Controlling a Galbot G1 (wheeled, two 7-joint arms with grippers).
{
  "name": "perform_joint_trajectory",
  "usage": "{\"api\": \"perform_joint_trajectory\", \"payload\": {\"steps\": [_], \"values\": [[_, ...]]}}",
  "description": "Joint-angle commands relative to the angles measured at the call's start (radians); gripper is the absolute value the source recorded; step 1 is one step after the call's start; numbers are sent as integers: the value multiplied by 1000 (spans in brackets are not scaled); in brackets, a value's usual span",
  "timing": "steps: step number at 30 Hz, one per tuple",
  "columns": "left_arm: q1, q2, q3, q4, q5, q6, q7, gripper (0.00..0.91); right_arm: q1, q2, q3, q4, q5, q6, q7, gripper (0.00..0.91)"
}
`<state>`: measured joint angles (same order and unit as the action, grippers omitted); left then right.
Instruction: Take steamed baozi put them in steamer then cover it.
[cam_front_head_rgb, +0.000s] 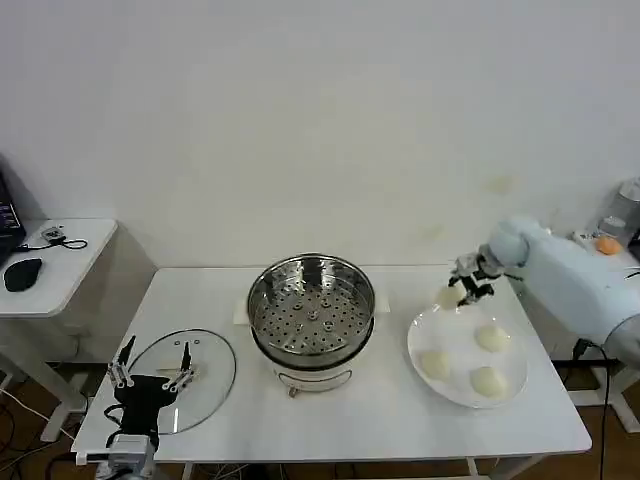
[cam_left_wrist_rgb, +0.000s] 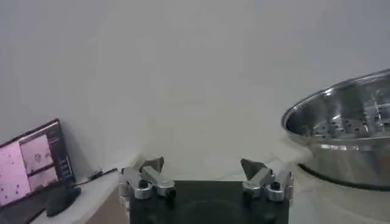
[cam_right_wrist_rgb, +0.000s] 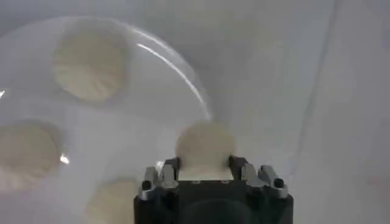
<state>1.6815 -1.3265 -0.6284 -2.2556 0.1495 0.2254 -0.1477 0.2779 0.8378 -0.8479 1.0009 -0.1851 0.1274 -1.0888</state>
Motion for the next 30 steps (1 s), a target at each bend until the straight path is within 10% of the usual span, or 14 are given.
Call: {"api": "perform_joint_trajectory", "payload": {"steps": [1, 17, 30], "values": [[0, 2, 1, 5, -1, 0, -1, 907, 318, 37, -162, 84, 152, 37, -11, 564], [-7, 4, -32, 3, -13, 2, -10, 907, 326, 333, -325, 219, 225, 103, 59, 564], [7, -4, -65, 0, -23, 1, -15, 907, 182, 433, -347, 91, -98, 385, 180, 564]]}}
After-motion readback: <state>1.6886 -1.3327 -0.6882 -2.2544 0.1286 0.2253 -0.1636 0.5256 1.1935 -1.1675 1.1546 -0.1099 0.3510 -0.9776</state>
